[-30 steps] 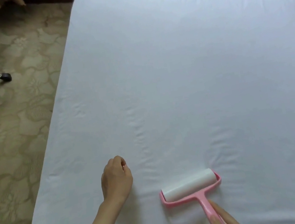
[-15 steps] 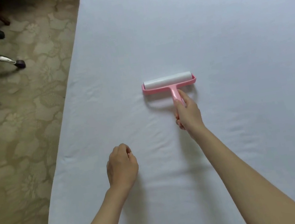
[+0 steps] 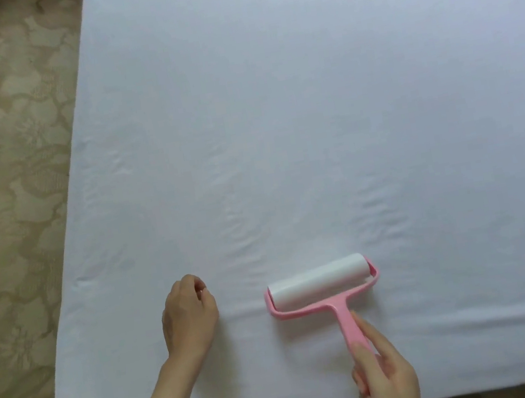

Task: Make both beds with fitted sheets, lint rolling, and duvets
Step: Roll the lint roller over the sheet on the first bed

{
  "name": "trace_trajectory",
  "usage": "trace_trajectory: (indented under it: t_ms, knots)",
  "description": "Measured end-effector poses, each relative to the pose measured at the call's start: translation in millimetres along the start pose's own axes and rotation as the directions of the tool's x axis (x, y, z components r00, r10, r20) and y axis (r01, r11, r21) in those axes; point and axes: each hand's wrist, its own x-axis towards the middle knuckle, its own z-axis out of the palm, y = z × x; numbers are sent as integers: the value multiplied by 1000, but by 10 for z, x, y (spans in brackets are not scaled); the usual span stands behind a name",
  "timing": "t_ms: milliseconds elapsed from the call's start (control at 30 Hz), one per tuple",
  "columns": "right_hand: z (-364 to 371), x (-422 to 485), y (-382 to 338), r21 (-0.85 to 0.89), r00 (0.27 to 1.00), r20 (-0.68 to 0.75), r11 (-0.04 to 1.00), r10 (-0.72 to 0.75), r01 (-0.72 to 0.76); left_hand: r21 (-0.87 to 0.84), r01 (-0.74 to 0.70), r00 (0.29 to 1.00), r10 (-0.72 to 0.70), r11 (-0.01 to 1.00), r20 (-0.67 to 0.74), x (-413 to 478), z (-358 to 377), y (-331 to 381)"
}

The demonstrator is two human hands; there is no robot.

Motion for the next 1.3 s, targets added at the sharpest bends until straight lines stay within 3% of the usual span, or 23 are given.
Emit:
trace_trajectory:
  t_ms: [100,267,367,567,933,1033,1100,1200,1300]
  knots:
    - [468,175,-301,20,988,136,997,-77,74,-27,56,997,-57,998,-57,-59,-106,-152]
    - [1337,478,-580,-182,888,407,934,-212,307,5,110,991,-109,994,-77,-174,-297,-446]
    - [1483,491,-526,-291,864,460,884,-205,365,20,162,983,-159,987,-88,-256,-339,-620]
    - [949,416,-155,-402,868,472,838,-156,369,21,236,968,-233,972,-96,-590,-229,-796]
    - [-1038,34,396,-649,874,476,707,92,280,7,315,943,-312,949,-120,-1411,399,-339]
    - [-1379,9,266,-625,870,489,723,68,294,-68,317,935,-324,946,-142,-1685,588,-167]
    - [-1443,106,185,-546,856,514,752,-47,369,-92,321,928,-333,942,-165,-1852,695,-73]
    - [-1118,310,-32,-434,771,612,741,-175,513,-110,351,912,-366,930,-187,-2077,830,47]
    - [-572,580,-187,-404,675,709,667,-203,625,-105,367,901,-382,924,-207,-2222,960,115]
